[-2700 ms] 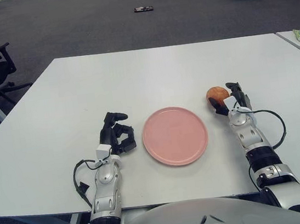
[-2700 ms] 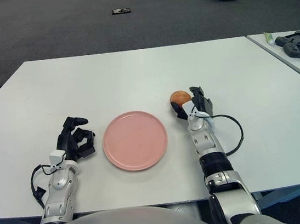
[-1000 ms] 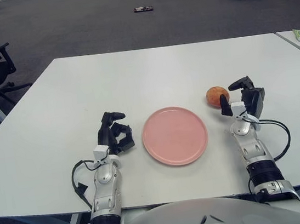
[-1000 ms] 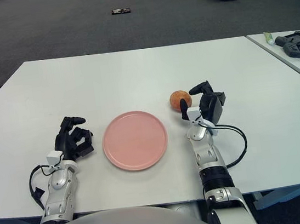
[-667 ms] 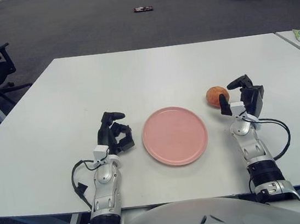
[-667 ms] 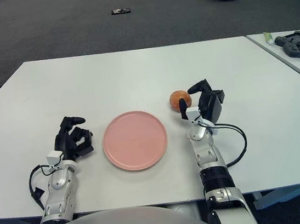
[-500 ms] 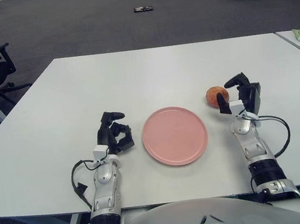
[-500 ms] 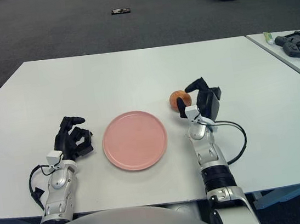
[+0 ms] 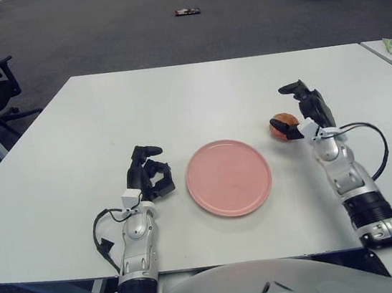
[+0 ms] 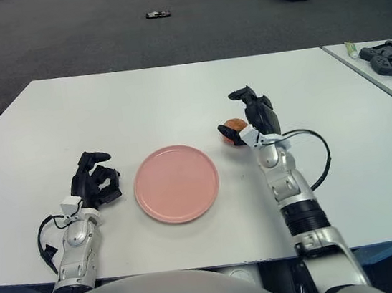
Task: Put the apple into the plate.
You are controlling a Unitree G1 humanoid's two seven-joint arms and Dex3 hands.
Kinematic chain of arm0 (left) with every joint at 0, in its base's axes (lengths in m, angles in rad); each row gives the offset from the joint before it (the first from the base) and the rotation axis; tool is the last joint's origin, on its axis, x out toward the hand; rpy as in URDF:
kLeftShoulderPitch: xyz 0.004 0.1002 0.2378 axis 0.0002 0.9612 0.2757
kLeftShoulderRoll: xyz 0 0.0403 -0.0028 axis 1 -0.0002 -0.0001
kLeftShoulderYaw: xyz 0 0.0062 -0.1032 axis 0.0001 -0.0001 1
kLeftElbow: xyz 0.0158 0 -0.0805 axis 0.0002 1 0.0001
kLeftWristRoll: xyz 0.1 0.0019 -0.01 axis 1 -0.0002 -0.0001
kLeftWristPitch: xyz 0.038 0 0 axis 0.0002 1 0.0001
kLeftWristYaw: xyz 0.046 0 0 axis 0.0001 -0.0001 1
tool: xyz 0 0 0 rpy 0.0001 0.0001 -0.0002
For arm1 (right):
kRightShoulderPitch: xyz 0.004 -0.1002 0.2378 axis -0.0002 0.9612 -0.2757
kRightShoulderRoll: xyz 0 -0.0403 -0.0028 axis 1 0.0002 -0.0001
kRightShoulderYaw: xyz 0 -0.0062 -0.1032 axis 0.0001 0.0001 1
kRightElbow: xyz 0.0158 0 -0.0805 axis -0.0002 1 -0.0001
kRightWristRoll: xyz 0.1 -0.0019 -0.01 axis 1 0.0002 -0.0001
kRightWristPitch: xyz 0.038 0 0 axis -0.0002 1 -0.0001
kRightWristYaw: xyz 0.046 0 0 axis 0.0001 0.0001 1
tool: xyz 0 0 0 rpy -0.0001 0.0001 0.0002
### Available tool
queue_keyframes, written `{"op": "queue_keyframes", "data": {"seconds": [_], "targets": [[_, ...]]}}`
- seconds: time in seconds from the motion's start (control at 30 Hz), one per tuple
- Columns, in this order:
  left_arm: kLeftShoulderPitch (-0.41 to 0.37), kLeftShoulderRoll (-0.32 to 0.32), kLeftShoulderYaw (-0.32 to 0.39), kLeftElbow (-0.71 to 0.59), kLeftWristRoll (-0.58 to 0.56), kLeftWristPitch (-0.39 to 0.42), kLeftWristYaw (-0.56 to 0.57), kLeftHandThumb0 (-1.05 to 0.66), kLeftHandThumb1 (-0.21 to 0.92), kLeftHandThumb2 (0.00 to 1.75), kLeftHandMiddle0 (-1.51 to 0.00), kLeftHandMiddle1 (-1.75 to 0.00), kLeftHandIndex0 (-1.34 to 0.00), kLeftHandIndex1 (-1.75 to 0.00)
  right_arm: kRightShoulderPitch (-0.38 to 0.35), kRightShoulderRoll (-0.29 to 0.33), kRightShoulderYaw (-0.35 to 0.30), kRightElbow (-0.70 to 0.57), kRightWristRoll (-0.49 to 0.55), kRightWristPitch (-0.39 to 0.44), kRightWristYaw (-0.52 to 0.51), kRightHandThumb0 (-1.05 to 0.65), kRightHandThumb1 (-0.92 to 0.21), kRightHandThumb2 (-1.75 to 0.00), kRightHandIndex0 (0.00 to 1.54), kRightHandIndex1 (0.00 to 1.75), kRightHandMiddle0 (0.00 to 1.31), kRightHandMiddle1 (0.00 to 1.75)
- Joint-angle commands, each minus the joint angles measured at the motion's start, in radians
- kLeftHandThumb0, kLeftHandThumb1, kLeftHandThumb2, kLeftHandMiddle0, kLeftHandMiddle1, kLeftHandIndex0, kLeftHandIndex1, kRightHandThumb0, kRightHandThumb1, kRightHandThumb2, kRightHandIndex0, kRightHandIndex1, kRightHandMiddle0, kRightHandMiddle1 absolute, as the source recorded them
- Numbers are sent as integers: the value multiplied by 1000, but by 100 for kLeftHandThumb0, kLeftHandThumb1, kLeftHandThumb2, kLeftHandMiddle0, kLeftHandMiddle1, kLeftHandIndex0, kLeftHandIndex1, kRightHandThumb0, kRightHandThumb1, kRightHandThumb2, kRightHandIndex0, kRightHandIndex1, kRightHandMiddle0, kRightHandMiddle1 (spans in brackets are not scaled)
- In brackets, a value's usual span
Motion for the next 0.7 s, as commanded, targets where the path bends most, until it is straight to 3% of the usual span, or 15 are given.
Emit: {"op": "queue_keyframes", "data": {"seconds": [0.0, 0.2, 0.37, 0.67], "targets": [[8, -1, 3, 32, 8, 21, 11, -1, 37, 127, -56, -174, -36, -175, -74, -45, 29, 40, -30, 16, 68, -87, -59, -69, 0, 9, 0, 22], [8, 2, 2, 33, 13, 19, 15, -1, 37, 127, -56, -173, -36, -175, -144, -68, 71, 145, -65, 43, 117, -88, -57, -65, 0, 1, 0, 8], [10, 2, 5, 28, 8, 25, 13, -1, 37, 127, -56, -174, -35, -175, -213, -56, 121, 317, -102, 43, 97, -80, -48, -71, 0, 0, 0, 16], [15, -3, 9, 16, -3, 32, 10, -1, 38, 125, -56, -171, -35, -175, -256, -39, 169, 460, -111, 52, 94, -76, -44, -79, 0, 0, 0, 26]]}}
